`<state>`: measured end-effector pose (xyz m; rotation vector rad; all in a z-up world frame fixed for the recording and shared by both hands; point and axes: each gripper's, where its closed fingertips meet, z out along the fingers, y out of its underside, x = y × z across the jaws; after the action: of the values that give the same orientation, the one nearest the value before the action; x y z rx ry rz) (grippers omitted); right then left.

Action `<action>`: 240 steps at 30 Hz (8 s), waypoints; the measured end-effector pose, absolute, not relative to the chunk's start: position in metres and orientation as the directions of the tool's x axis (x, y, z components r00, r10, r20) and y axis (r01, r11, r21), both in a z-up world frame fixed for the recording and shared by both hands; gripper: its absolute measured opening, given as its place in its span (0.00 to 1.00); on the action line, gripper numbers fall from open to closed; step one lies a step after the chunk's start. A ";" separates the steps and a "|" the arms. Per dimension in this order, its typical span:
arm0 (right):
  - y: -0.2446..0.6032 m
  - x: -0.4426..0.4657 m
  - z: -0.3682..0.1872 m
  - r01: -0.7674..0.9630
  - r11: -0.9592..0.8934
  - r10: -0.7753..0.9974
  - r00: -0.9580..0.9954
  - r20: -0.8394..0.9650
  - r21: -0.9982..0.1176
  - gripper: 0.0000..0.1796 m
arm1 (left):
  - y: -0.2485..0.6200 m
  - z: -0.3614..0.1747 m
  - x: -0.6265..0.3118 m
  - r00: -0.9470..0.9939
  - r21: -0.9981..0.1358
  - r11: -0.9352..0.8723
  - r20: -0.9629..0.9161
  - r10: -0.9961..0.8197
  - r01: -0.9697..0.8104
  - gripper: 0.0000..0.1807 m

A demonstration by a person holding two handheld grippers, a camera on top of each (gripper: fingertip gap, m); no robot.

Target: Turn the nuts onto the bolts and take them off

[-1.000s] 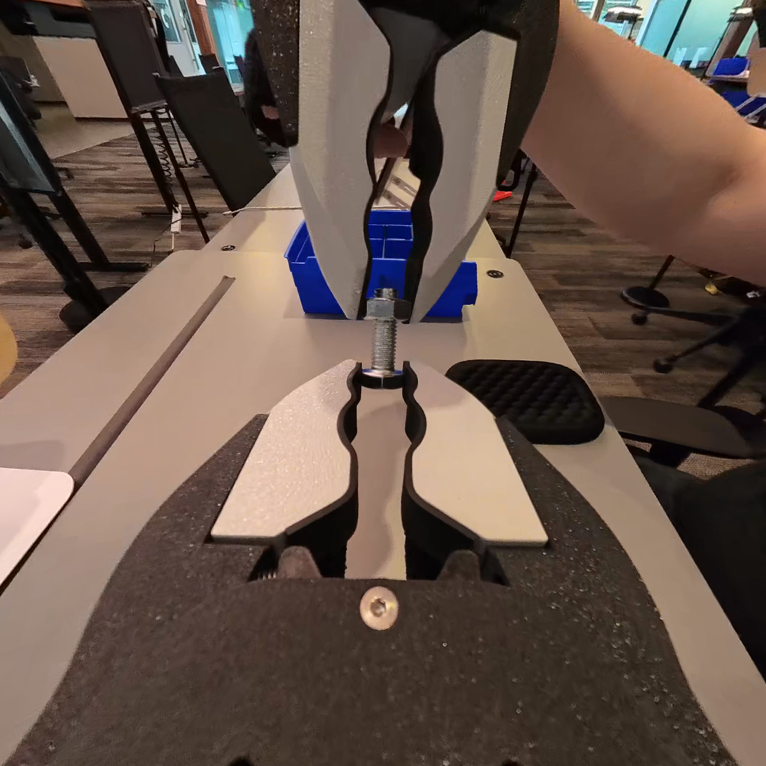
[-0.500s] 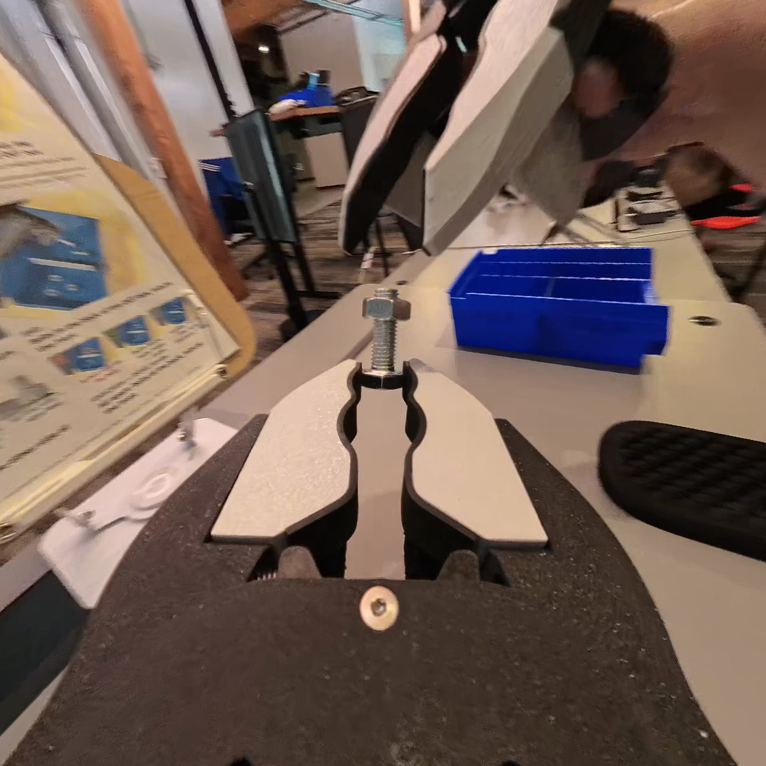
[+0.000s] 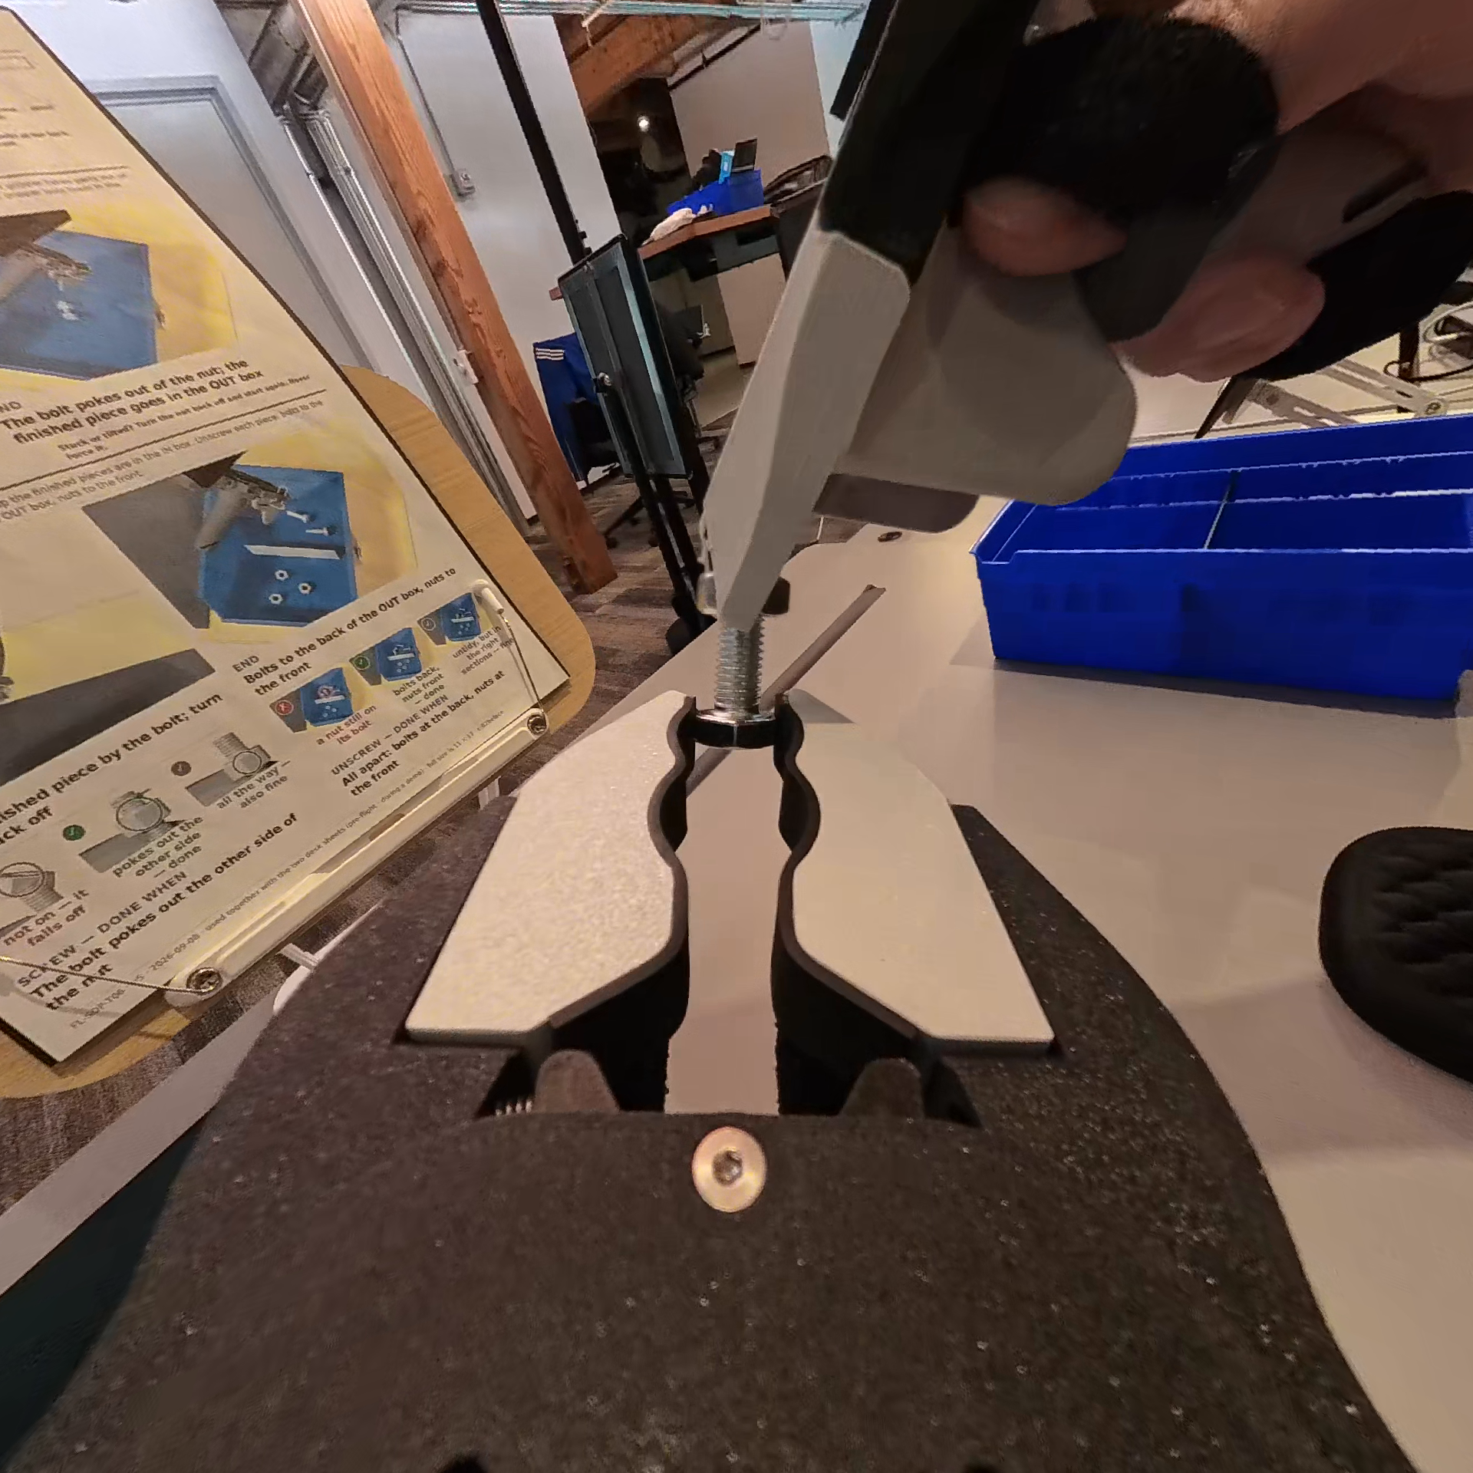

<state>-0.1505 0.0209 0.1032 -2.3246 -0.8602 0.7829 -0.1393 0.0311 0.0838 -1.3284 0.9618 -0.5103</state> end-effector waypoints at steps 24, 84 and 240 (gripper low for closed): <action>0.024 -0.147 0.087 0.597 -0.548 0.752 0.658 -0.033 -0.585 0.11 | 0.038 0.063 -0.135 0.536 -0.937 0.155 -0.309 -0.786 -0.313 0.10; -0.027 -0.139 0.070 0.857 0.134 0.981 -0.044 0.189 -0.497 0.10 | -0.028 0.045 -0.123 0.052 -0.944 0.059 -0.080 -0.995 -0.324 0.10; 0.022 -0.128 0.108 0.677 -0.530 0.769 0.638 0.047 -0.511 0.20 | 0.021 0.092 -0.136 0.405 -0.999 -0.051 0.045 -0.913 -0.005 0.10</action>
<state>-0.1275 0.0216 0.1084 -2.3687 -1.1310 0.2506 -0.1365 0.0210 0.0920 -1.4247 0.8831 -0.9221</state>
